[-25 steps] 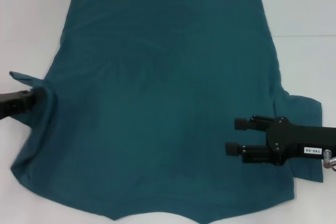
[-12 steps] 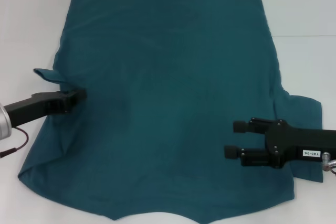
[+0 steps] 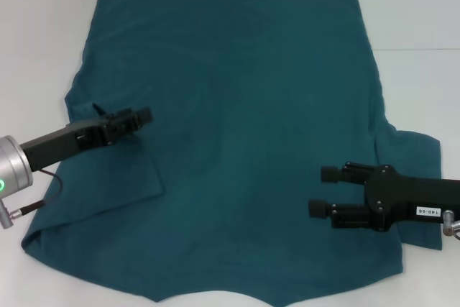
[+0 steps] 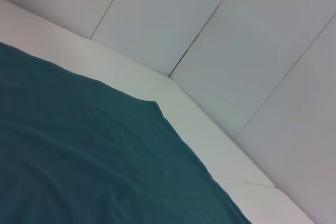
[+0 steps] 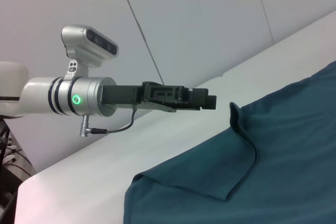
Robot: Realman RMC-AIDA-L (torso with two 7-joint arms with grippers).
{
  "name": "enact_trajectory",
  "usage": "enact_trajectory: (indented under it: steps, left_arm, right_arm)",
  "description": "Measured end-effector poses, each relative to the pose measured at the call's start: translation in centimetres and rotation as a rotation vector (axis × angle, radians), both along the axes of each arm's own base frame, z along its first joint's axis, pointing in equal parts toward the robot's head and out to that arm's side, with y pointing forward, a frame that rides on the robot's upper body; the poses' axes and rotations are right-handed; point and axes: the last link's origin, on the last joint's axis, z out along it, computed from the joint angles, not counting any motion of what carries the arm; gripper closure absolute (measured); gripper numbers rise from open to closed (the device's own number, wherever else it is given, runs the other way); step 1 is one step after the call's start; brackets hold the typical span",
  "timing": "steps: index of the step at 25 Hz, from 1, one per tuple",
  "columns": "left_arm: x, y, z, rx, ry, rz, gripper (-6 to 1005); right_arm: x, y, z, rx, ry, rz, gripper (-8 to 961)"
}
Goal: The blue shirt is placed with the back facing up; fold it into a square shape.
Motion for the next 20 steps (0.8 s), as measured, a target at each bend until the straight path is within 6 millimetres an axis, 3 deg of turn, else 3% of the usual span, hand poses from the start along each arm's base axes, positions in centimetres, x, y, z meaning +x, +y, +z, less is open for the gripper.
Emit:
enact_trajectory:
  steps: [11, 17, 20]
  left_arm:
    - [-0.4, -0.2, 0.3, 0.039, -0.004, -0.001, 279]
    - [-0.1, -1.1, -0.8, 0.042, 0.046, -0.111, 53]
    - [0.2, -1.7, -1.6, 0.045, 0.078, -0.197, 55]
  right_arm:
    - [0.3, -0.2, 0.1, 0.0, 0.001, -0.012, 65]
    - [0.5, -0.2, 0.4, 0.015, 0.014, -0.03, 66]
    - [0.6, -0.1, 0.6, 0.033, 0.036, -0.059, 66]
